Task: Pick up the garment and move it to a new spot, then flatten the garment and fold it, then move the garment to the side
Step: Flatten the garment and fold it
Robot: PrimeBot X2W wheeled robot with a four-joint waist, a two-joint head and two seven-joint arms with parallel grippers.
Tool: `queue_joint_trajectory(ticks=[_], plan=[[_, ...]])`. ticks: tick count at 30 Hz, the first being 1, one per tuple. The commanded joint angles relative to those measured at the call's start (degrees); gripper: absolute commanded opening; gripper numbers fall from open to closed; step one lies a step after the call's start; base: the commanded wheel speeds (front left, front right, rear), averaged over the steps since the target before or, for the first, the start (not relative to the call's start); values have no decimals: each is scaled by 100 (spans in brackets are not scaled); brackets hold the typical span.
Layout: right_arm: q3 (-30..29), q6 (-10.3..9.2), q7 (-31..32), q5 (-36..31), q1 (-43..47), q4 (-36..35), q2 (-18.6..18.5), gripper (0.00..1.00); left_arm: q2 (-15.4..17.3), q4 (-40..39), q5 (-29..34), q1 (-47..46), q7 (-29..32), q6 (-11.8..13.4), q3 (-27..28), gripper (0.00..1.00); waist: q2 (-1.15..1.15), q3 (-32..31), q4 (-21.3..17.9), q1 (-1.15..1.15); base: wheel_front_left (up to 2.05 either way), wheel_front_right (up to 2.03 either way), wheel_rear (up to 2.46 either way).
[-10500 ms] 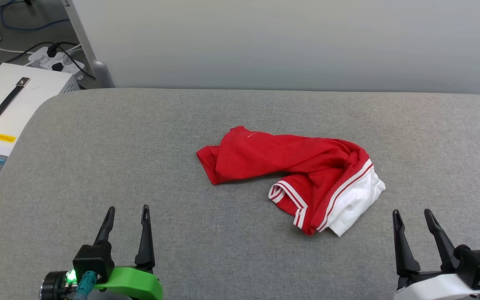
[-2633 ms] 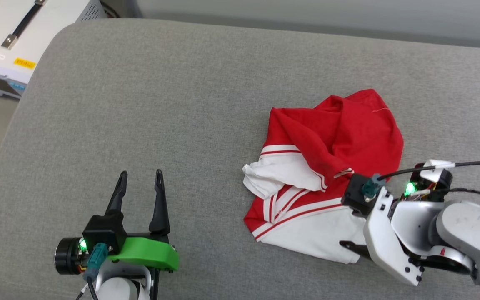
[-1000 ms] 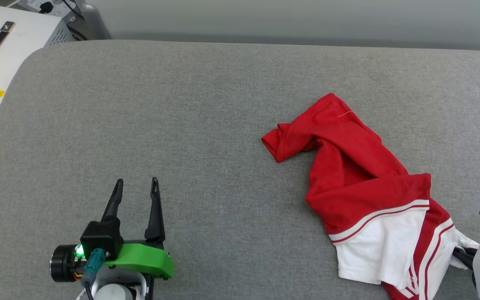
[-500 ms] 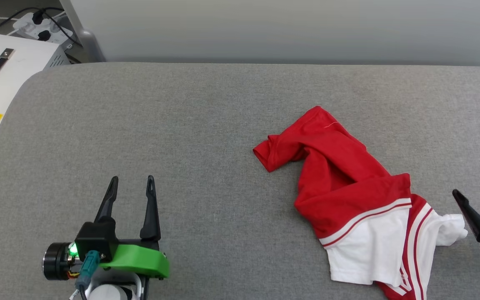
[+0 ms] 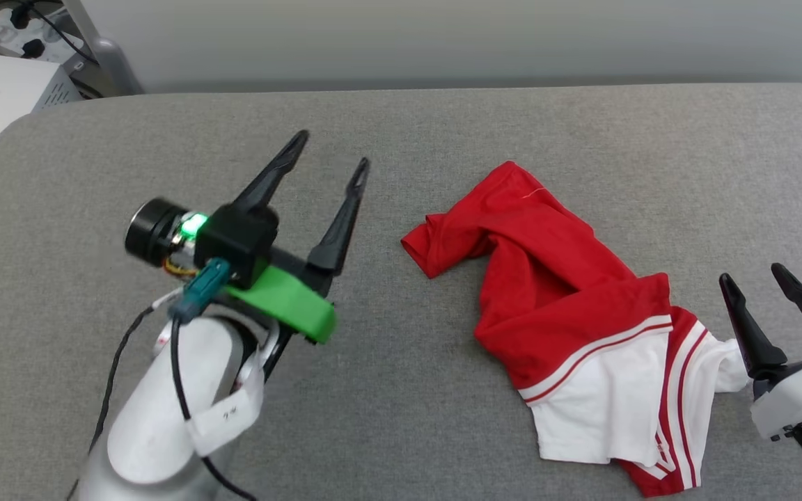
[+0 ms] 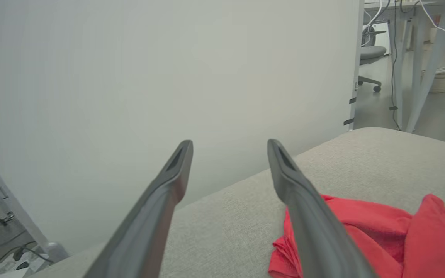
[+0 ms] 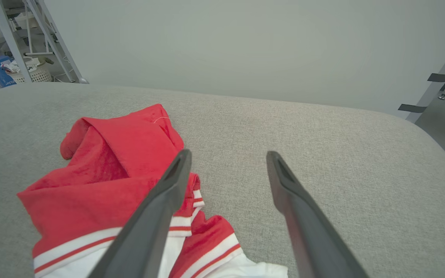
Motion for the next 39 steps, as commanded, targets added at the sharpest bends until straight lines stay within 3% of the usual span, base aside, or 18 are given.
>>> queue_joint_trajectory(ticks=[1, 5, 9, 13, 17, 18, 23, 28, 32, 33, 34, 35, 39], plan=[[-62, -6, 37, -111, 85, -105, 83, 100, 204, -19, -346, -400, 224, -13, -339, 100, 0, 105, -88, 0, 0, 0, 0], [-133, -6, 121, -242, 73, -305, 250, 100, 647, -113, -1530, -1322, 1149, -15, -1520, 100, 0, 245, -175, 0, 0, 0, 0], [-105, -6, 180, -334, -34, -371, 335, 100, 849, -199, -2654, -2155, 2215, -15, -2665, 100, 0, 404, -267, 0, 0, 0, 0], [22, -6, 203, -394, -203, -370, 375, 100, 856, -225, -3584, -2888, 3272, -16, -3704, 100, 0, 601, -375, 0, 0, 0, 0], [182, -6, 174, -399, -429, -333, 425, 100, 813, -151, -4104, -3470, 4138, -16, -4657, 100, 0, 871, -524, 0, 0, 0, 0], [330, -6, 115, -403, -624, -263, 444, 100, 842, 58, -4149, -3771, 4455, -16, -5114, 100, 0, 1108, -678, 0, 0, 0, 0], [464, -6, -25, -359, -887, -73, 504, 100, 855, 489, -3889, -3755, 4624, -16, -5304, 100, 0, 1459, -862, 0, 0, 0, 0], [575, -6, -213, -316, -1070, 211, 547, 100, 915, 557, -3447, -3076, 5363, -16, -5313, 100, 0, 1708, -963, 0, 0, 0, 0], [632, -6, -353, -309, -1159, 430, 538, 100, 1022, 683, -3248, -2751, 5439, -16, -5314, 100, 0, 1752, -962, 0, 0, 0, 0], [634, -6, -376, -305, -1168, 473, 533, 100, 1013, 704, -3206, -2720, 5376, -16, -5314, 97, 0, 1747, -948, 0, 0, 0, 0], [637, -6, -400, -302, -1178, 524, 524, 100, 996, 727, -3164, -2691, 5303, -16, -5314, 12, 0, 1734, -929, 0, 0, 0, 0], [633, -6, -417, -302, -1180, 562, 514, 100, 975, 735, -3145, -2677, 5254, -16, -5314, 0, 0, 1714, -900, 0, 0, 0, 0], [639, -6, -459, -298, -1163, 700, 460, 100, 869, 755, -3035, -2752, 4869, -16, -5315, 0, 0, 1547, -747, 0, 0, 0, 0]])
